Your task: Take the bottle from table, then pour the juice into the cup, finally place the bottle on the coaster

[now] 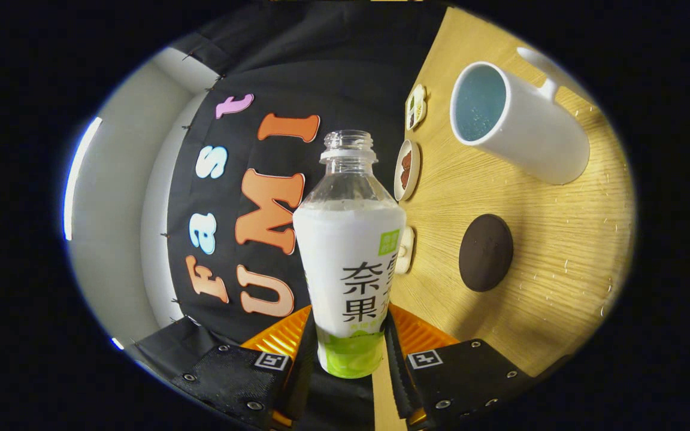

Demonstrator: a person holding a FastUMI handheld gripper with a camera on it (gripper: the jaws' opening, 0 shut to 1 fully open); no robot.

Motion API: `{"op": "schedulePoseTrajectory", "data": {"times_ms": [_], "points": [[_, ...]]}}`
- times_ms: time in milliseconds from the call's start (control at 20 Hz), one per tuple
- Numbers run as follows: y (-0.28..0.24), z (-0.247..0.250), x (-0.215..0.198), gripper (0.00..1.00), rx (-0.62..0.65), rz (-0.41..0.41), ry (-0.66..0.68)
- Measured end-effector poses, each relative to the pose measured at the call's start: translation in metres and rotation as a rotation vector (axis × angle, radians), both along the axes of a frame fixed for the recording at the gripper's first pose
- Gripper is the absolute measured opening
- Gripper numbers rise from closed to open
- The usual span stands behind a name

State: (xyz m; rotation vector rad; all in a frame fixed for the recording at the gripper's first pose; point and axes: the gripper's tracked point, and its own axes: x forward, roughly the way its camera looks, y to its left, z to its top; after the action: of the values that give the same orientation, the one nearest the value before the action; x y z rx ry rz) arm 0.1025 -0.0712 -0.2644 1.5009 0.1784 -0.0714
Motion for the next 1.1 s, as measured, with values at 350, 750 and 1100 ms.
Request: {"op": "schedulePoseTrajectory", "data": {"times_ms": [350,750,1100], "points": [[-0.025,0.007,0.009,0.57,0.135,-0.076,0.013],[-0.033,0.009,0.007,0.57,0.265,-0.125,0.025],[-0.039,0.011,0.004,0.57,0.287,-0.142,0.034]]}}
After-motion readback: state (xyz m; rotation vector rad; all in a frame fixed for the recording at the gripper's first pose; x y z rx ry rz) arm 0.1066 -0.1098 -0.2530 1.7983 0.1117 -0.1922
